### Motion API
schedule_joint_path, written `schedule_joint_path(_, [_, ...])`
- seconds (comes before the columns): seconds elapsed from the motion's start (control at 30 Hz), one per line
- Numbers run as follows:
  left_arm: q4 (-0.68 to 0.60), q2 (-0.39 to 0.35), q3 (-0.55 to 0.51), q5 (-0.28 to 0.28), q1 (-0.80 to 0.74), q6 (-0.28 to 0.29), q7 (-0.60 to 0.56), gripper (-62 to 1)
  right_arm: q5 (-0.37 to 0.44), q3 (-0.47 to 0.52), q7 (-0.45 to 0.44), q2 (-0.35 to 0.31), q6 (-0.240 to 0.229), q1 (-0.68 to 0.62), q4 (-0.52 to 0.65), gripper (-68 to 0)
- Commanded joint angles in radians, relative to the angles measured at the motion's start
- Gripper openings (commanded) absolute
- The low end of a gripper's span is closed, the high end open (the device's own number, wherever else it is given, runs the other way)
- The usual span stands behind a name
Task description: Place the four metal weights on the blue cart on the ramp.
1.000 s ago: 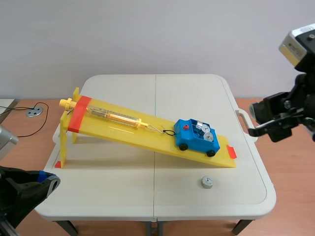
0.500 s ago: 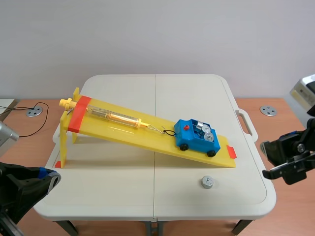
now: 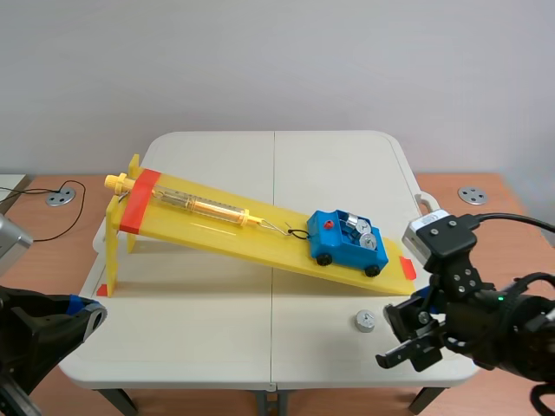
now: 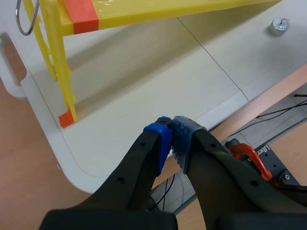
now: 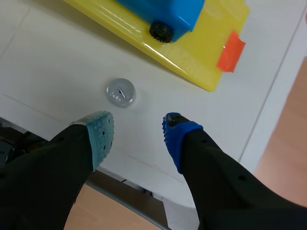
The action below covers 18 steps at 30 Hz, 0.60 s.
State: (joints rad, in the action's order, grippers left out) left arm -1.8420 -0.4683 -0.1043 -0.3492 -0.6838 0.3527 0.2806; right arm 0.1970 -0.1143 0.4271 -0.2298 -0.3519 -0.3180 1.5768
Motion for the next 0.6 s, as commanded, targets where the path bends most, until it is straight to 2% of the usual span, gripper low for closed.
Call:
schedule_joint_path(0.0, [-0.073,0.005,-0.018,-0.074,0.022,0.021,-0.096,-55.8,0.019,0.017,-0.134,-0.002,0.011,0.092,0.053,-42.2])
schedule_joint_path(0.1, [-0.073,0.005,-0.018,-0.074,0.022,0.021,-0.096,-55.8,0.011,-0.006,-0.143,0.013,0.018,0.119,0.017,-42.2])
schedule_joint_path(0.23, [-0.073,0.005,-0.018,-0.074,0.022,0.021,-0.096,-55.8,-0.016,-0.027,-0.153,0.033,0.053,0.149,-0.026,-42.2])
schedule_joint_path(0.57, [-0.073,0.005,-0.018,-0.074,0.022,0.021,-0.096,-55.8,-0.056,-0.077,-0.187,0.056,0.068,0.213,-0.135,-42.2])
